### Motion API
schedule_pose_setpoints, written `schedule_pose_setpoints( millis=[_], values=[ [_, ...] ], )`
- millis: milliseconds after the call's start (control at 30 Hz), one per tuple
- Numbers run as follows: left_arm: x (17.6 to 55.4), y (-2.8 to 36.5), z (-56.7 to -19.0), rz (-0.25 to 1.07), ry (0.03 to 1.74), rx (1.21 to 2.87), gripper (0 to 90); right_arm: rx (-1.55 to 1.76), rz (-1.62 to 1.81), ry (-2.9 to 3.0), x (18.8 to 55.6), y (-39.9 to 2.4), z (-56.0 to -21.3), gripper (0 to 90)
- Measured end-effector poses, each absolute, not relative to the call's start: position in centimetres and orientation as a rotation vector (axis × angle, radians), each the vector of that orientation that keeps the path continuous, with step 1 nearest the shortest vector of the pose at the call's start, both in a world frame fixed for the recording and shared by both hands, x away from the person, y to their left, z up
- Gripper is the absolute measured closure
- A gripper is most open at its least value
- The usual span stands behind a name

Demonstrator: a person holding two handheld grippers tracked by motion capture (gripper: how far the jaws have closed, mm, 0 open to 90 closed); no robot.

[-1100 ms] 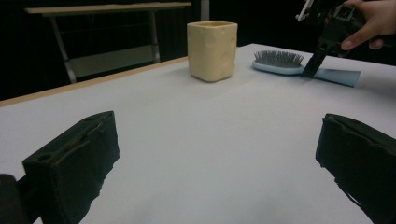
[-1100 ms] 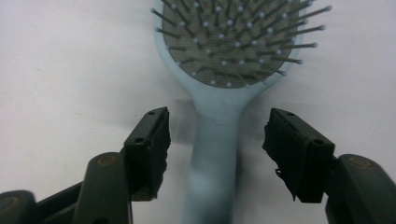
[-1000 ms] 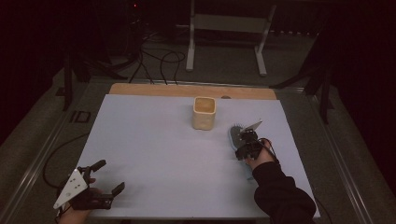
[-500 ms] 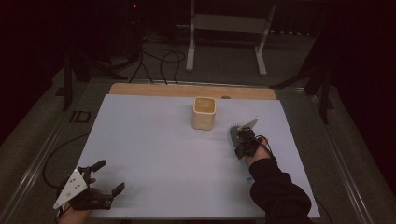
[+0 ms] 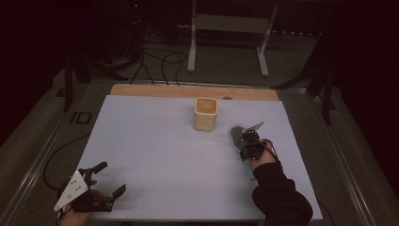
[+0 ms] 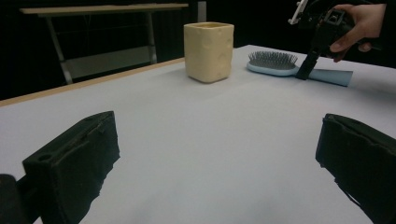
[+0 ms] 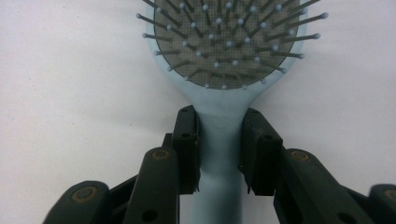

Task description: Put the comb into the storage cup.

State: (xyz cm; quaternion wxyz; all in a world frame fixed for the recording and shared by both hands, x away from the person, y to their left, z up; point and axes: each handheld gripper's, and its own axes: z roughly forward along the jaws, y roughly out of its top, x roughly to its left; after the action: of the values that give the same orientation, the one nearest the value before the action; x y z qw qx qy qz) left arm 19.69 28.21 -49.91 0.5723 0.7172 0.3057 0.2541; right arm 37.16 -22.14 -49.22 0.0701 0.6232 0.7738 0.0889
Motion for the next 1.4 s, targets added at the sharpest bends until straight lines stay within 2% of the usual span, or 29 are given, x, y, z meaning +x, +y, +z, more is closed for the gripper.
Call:
schedule_pose_setpoints(
  millis=[400, 1400],
  values=[
    [19.8, 28.2, -50.0, 0.599, 0.719, 1.690, 0.0, 1.896, 0.476, 2.227, 36.4, -23.3, -49.1, 70.3],
    [19.8, 28.0, -50.1, 0.602, 0.718, 1.701, 0.0, 1.618, 0.970, 2.030, 34.1, -21.6, -43.5, 70.3]
  ],
)
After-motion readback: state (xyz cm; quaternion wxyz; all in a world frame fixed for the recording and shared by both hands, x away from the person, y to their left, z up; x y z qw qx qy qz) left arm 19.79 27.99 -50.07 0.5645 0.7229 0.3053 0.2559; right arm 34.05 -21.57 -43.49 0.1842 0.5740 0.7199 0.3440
